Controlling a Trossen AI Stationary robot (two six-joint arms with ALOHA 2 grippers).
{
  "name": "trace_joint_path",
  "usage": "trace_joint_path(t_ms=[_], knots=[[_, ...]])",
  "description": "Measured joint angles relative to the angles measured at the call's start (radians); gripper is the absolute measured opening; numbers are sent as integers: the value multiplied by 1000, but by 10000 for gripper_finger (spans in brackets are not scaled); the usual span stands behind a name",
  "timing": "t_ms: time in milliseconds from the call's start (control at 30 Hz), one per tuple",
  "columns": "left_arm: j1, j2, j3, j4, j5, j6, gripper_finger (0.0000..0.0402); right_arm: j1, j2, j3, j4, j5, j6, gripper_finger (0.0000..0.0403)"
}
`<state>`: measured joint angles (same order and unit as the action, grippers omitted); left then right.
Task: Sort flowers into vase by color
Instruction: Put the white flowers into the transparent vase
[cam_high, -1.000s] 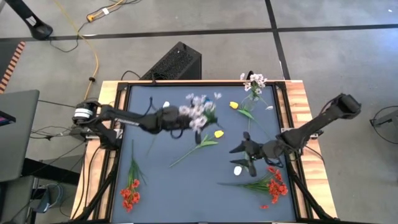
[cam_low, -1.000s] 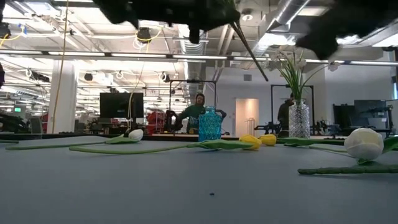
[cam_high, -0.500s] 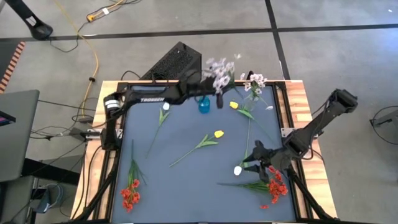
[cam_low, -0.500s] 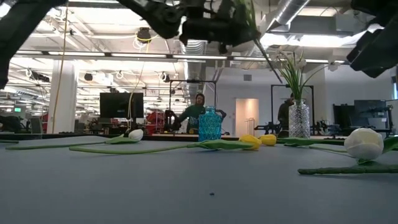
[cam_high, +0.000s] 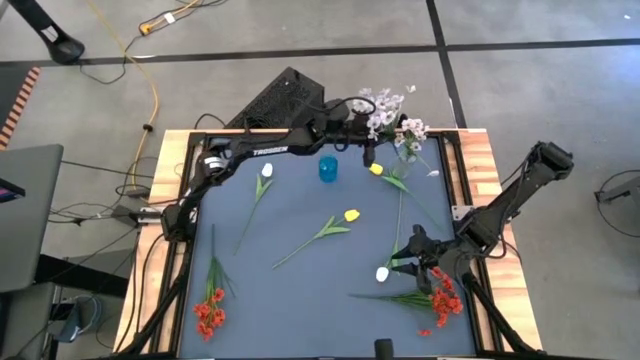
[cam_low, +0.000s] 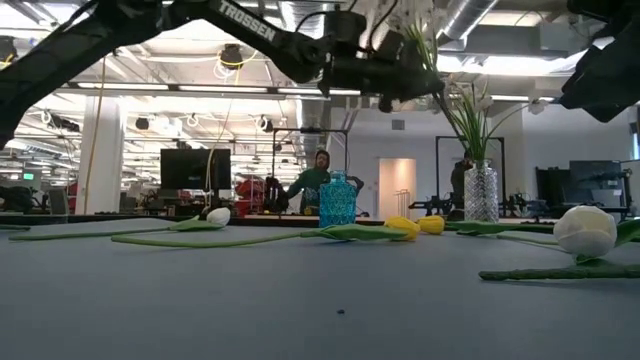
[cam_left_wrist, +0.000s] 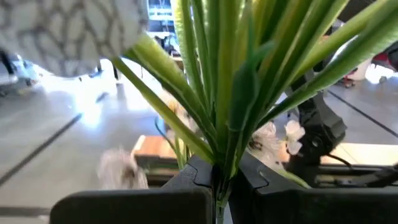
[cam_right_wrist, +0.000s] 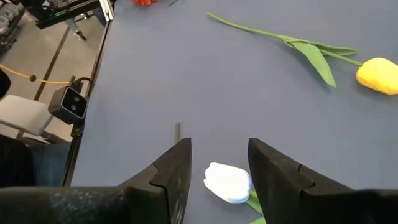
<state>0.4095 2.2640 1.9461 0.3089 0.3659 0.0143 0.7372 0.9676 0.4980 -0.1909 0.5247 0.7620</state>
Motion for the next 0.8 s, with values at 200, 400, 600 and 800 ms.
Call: trace_joint_path(t_ms=[200, 400, 600, 800], knots=[[-2, -3, -1, 84, -29, -3, 0, 0, -1, 0, -3, -4, 0, 177], [-12, -4, -2, 102, -77, 38, 0, 0, -2, 0, -12, -5, -2, 177], [-21, 24, -3, 131, -109, 47, 0, 0, -5, 0, -13, -4, -2, 177], [-21, 42, -3, 132, -110, 30, 0, 0, -15, 0, -6, -4, 16, 177]])
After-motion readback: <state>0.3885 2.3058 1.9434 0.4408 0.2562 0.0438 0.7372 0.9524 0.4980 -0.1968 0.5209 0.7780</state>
